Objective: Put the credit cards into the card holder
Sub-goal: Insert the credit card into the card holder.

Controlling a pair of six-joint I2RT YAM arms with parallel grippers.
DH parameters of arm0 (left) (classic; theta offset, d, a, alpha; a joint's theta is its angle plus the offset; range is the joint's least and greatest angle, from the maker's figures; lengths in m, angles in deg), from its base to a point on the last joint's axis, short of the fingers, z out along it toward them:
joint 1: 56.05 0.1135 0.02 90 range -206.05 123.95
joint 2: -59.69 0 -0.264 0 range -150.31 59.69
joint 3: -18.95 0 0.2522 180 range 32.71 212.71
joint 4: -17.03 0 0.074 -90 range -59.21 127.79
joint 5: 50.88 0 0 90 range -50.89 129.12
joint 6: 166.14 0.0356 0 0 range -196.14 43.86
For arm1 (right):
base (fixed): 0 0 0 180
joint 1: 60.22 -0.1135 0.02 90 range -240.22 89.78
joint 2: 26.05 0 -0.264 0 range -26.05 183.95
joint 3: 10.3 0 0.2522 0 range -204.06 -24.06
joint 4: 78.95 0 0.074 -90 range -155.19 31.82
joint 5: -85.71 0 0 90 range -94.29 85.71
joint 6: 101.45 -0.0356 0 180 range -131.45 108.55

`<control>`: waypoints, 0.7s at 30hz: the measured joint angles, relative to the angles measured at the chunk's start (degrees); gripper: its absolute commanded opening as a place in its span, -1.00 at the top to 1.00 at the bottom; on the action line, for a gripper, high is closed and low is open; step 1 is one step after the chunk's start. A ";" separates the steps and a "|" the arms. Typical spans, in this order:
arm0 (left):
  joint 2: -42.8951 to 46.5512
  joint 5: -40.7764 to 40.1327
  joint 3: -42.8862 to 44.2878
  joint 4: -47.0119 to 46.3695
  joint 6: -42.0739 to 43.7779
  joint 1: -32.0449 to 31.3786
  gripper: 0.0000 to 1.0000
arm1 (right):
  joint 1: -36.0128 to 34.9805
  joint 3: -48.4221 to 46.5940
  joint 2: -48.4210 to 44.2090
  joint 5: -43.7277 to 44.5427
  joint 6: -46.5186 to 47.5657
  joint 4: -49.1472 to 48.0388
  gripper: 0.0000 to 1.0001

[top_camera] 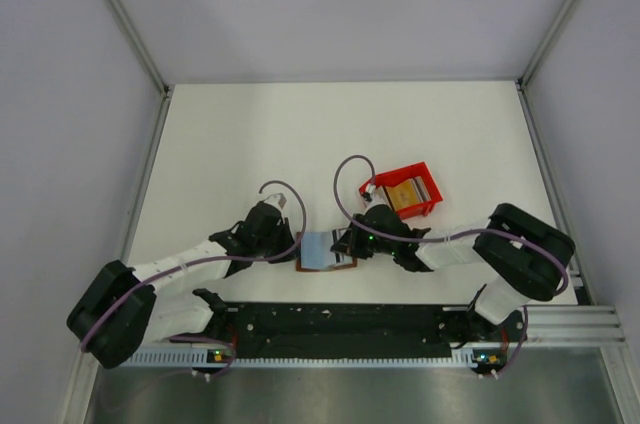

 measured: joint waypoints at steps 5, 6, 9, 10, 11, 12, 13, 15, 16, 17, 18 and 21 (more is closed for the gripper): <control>-0.11 0.02 0.00 -0.24 0.15 0.00 1.00 | 0.00 -0.46 0.02 0.31 0.39 1.03 1.00; -0.11 0.02 0.00 -0.26 0.17 0.00 1.00 | 0.02 -0.79 0.28 0.07 0.42 1.14 1.00; -0.11 -0.02 0.00 -0.24 0.22 0.02 1.00 | 0.02 -1.62 1.70 -0.72 0.31 0.44 1.00; -0.11 -0.07 0.00 -0.22 0.22 0.02 1.00 | 0.02 -1.68 2.14 -0.96 0.17 0.07 1.00; -0.11 -0.09 0.00 -0.22 0.22 0.02 1.00 | 0.02 -1.68 2.49 -1.29 -0.02 -0.46 1.00; -0.11 -0.17 0.00 -0.20 0.22 0.02 1.00 | 0.04 -1.68 2.69 -1.46 -0.20 -0.83 1.00; -0.11 -0.17 0.00 -0.20 0.22 0.02 1.00 | 0.13 -1.68 2.75 -1.60 -0.28 -0.96 1.00; -0.11 -0.20 0.00 -0.20 0.20 0.02 1.00 | 0.17 -1.68 2.75 -1.73 -0.42 -1.09 1.00; -0.11 -0.22 0.00 -0.20 0.20 0.02 1.00 | 0.17 -1.68 2.75 -1.79 -0.57 -1.09 1.00; -0.11 -0.22 0.00 -0.20 0.20 0.02 1.00 | 0.17 -1.68 2.75 -1.90 -0.68 -1.09 1.00; -0.11 -0.22 0.00 -0.20 0.17 0.02 1.00 | 0.17 -1.68 2.80 -2.10 -0.74 -1.14 1.00; -0.11 -0.22 0.00 -0.20 0.15 0.02 1.00 | 0.26 -1.77 2.99 -2.73 -1.38 -0.94 0.99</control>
